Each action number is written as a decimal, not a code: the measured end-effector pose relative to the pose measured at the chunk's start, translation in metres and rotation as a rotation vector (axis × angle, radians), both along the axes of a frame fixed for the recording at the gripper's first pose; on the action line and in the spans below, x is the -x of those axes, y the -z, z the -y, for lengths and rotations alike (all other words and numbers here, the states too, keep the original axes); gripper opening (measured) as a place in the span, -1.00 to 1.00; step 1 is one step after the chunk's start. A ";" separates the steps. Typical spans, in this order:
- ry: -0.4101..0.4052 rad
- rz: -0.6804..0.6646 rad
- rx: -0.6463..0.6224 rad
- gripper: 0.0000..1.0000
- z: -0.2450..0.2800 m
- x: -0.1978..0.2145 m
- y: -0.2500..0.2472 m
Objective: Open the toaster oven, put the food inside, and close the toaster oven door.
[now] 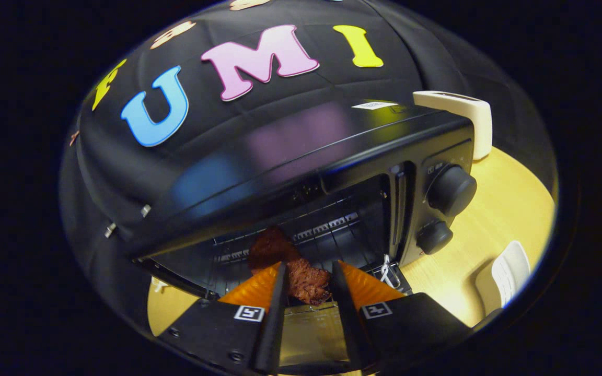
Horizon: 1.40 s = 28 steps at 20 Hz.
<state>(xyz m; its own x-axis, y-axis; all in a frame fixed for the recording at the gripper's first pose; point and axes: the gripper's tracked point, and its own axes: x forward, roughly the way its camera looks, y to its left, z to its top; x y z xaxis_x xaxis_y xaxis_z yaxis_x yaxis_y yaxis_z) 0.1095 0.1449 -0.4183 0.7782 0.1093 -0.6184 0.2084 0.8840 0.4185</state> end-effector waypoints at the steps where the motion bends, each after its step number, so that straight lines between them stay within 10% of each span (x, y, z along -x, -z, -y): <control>1: -0.016 0.007 0.006 0.24 -0.004 0.001 -0.003; 7: -0.013 0.020 0.009 0.94 -0.003 0.002 -0.013; 28: -0.281 -0.098 0.164 0.97 -0.027 0.153 -0.060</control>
